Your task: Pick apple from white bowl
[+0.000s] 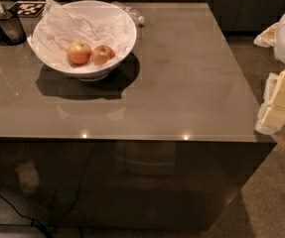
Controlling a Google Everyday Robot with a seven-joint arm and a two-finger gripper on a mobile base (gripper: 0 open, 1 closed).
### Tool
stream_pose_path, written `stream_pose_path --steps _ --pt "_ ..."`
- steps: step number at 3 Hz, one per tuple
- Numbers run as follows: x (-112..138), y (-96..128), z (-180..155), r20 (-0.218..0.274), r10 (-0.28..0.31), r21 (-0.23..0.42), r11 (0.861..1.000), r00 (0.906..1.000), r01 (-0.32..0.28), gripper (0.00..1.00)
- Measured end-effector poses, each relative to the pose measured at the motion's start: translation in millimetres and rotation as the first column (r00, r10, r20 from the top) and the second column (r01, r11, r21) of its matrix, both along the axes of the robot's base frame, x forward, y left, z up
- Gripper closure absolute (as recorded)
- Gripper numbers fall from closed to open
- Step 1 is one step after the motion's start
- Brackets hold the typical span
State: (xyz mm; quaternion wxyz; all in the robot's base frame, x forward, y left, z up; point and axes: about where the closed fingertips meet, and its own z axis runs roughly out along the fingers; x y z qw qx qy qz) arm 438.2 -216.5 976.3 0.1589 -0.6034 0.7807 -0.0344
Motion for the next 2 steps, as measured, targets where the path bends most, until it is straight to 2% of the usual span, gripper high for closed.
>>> stream_pose_path --steps 1,2 --pt "4.1 8.8 6.6 0.005 0.008 -0.007 1.0 1.0 -0.008 0.0" --pt "14.5 30.9 17.7 0.008 0.038 -0.031 0.999 0.9993 -0.037 0.0"
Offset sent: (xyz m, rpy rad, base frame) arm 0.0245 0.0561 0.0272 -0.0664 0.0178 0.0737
